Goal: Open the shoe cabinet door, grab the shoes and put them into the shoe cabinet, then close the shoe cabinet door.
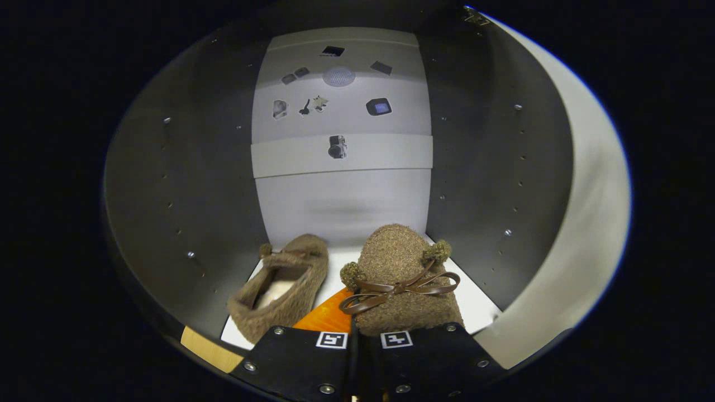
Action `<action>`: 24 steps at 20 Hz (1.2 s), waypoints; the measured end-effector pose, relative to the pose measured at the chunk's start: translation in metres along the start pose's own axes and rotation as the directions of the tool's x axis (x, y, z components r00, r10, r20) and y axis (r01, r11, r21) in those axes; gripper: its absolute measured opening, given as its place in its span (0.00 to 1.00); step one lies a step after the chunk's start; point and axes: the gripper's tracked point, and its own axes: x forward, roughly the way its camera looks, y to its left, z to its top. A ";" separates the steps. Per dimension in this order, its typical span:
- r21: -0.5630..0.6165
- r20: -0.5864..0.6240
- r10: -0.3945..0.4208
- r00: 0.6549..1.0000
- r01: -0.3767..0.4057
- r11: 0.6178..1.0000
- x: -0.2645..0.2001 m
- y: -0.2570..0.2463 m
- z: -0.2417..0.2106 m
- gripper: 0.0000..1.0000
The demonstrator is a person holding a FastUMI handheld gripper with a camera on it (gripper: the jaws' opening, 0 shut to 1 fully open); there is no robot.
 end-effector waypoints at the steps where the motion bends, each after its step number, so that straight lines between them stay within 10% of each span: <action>1: -0.002 -0.005 0.006 1.000 -0.006 1.000 0.013 0.001 0.003 0.08; 11: 0.011 -0.098 0.054 0.994 -0.053 0.999 0.092 0.004 -0.004 0.10; 24: 0.062 -0.108 0.065 0.992 -0.058 0.996 0.040 0.005 0.004 0.49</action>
